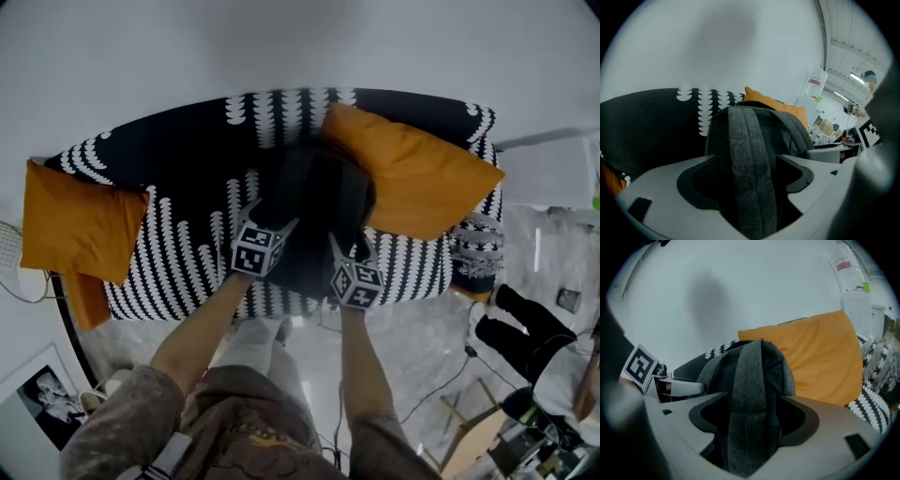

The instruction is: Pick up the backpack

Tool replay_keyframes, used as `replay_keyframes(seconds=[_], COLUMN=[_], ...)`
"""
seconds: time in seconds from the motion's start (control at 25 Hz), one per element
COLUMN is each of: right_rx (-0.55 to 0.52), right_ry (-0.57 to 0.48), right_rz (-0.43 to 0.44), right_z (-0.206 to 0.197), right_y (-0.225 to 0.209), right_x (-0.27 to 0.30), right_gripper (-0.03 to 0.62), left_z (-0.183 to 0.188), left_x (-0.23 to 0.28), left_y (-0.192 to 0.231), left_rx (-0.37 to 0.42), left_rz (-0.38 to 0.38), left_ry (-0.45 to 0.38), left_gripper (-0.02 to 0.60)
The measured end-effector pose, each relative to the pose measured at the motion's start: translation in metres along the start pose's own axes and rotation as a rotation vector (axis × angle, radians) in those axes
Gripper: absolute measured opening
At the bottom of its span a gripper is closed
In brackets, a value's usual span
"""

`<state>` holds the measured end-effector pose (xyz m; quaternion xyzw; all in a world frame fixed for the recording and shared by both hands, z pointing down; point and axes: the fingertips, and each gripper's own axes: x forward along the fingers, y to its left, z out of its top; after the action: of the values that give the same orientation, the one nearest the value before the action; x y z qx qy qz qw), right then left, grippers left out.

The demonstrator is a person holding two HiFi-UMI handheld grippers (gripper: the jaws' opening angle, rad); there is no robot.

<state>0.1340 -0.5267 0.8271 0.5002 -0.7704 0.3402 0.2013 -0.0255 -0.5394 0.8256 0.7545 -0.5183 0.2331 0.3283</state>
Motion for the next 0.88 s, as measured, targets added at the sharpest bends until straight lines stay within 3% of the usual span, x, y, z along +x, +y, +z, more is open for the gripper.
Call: replay_keyframes(seconds=[0.2,0.32,0.56,0.68,0.88], right_rx=[0.009,0.004,-0.011,-0.02,0.01], right_ry=[0.036,0.05,0.073,0.073,0.061], right_rz=[0.005,0.036,0.09,0.129,0.173], right_z=[-0.009,-0.01,-0.011,-0.013,-0.014], right_y=[-0.005,0.002,0.011,0.018,0.031], right_x=[0.011,0.014,0.008,0.003,-0.006], right_gripper=[0.304,0.224,0.171,0.04,0.034], left_z=[-0.012,-0.01,-0.012,-0.01,-0.009], left_x=[0.017,0.016,0.012,0.007,-0.003], left_y=[0.003,-0.004,-0.012,-0.018,-0.024], left_rx=[-0.009,-0.007,-0.043,-0.045,-0.029], left_rz=[-0.012,-0.039,-0.099,-0.13,-0.15], left_ry=[0.045,0.049,0.07,0.07,0.066], left_gripper=[0.371,0.274,0.214,0.095,0.044])
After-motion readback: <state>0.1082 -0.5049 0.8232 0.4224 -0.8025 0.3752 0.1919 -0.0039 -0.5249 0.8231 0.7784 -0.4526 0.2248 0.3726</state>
